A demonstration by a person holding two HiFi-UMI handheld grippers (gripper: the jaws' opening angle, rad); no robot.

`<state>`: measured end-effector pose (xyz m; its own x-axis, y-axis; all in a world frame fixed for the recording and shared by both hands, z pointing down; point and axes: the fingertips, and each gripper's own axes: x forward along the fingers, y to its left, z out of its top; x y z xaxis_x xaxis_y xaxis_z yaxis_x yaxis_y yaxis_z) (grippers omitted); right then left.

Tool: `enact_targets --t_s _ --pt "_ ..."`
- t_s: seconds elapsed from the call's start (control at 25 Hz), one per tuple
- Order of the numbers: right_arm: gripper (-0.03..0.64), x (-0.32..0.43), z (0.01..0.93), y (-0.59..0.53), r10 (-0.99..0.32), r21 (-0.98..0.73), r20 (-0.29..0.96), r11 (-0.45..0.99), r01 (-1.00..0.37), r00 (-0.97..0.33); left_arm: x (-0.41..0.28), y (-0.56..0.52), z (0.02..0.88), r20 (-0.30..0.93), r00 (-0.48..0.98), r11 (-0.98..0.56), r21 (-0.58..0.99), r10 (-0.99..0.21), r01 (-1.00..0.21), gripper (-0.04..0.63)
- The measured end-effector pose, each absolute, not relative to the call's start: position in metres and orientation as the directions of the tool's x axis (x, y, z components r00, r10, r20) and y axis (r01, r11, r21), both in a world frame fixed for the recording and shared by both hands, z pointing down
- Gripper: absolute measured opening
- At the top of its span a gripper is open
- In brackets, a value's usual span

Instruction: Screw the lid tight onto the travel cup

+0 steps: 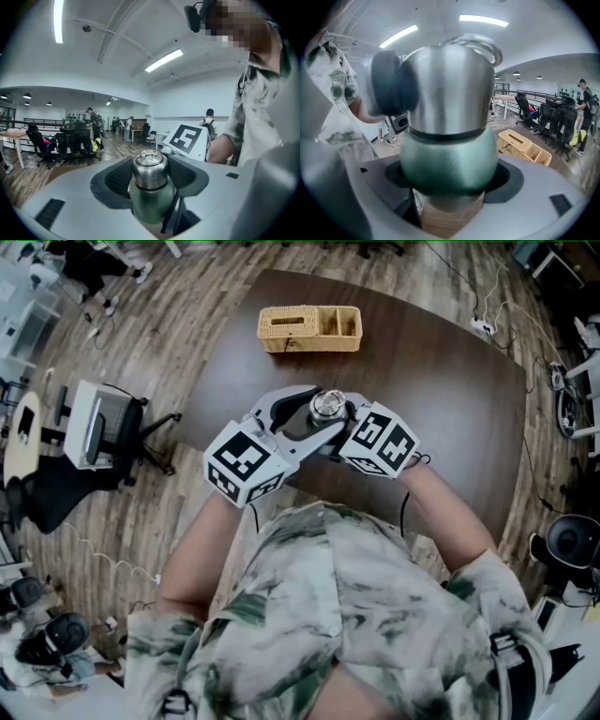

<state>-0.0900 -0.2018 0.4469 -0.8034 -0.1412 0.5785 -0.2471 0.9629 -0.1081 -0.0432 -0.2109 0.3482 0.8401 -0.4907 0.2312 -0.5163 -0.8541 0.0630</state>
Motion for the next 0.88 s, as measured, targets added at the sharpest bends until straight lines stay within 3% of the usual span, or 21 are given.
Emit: enact_targets --t_s 0.36,0.88 --pt "0.405 -0.093 0.452 -0.194 -0.094 -0.110 0.583 0.975 -0.193 -0.807 -0.045 -0.203 0.354 0.231 0.917 -0.932 0.085 -0.325 -0.352 0.253" --pt "0.405 -0.092 0.460 -0.212 -0.160 -0.153 0.581 0.942 -0.300 -0.798 -0.047 -0.223 0.363 0.276 0.731 -0.745 0.071 -0.624 -0.663 0.256"
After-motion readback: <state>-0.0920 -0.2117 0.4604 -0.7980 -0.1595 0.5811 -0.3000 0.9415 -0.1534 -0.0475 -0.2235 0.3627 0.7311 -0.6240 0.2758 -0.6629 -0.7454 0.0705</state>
